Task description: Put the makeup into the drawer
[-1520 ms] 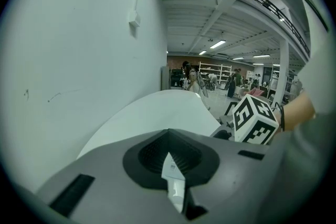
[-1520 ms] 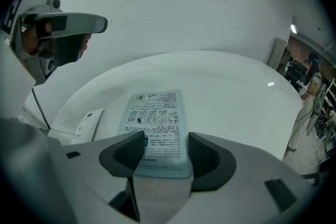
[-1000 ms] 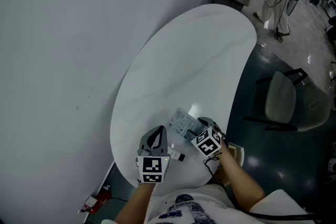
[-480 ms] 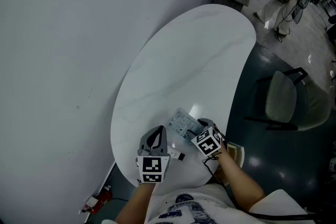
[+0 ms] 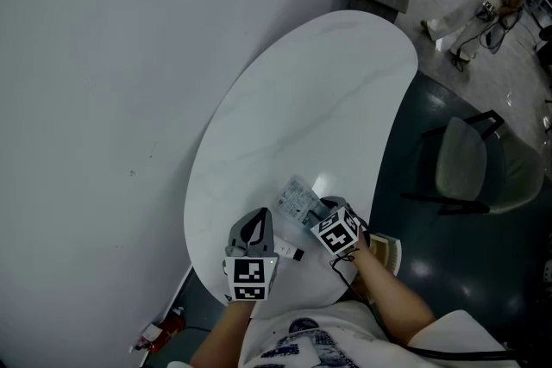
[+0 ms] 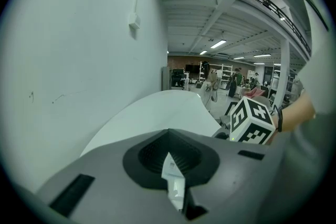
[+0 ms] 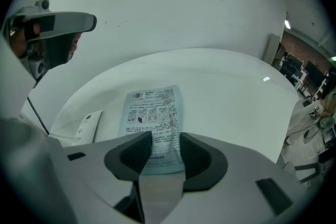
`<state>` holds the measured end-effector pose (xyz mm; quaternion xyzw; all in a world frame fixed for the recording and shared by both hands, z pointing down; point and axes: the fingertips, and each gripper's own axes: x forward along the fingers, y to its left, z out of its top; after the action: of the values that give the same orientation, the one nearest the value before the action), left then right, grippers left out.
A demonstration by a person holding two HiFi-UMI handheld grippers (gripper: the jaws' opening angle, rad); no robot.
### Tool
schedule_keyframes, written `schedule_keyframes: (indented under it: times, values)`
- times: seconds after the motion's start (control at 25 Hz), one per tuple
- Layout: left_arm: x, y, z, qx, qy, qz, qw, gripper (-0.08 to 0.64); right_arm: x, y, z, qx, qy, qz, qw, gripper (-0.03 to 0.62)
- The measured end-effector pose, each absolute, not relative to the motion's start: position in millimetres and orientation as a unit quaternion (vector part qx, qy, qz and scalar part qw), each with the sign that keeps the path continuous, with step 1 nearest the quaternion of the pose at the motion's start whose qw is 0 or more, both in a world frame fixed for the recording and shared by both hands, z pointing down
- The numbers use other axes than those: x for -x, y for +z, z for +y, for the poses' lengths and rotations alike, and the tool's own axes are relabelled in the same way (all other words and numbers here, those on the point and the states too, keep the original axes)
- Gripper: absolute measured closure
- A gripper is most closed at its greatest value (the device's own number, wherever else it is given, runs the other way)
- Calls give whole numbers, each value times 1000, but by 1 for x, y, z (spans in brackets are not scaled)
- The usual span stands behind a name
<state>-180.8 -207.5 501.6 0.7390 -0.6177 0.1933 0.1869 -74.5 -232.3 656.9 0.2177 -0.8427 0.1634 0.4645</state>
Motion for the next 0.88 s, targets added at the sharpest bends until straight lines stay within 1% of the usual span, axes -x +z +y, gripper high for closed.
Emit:
schedule_keyframes:
  times: [0.4,0.8,0.84,0.88]
  values:
    - [180,494,-186,-736,188,-624,182,518,73,655,-226,-231,133,-842,470,479]
    - [187,493,-156,-733,193,-627,180,518,70,655,-228,-237,121,-845,463,517]
    - [188,493,-154,-732,193,-628,180,518,69,656,-229,-239,120,-844,465,537]
    - [190,493,-152,-732,193,-628,180,518,68,656,-230,-240,119,-844,465,540]
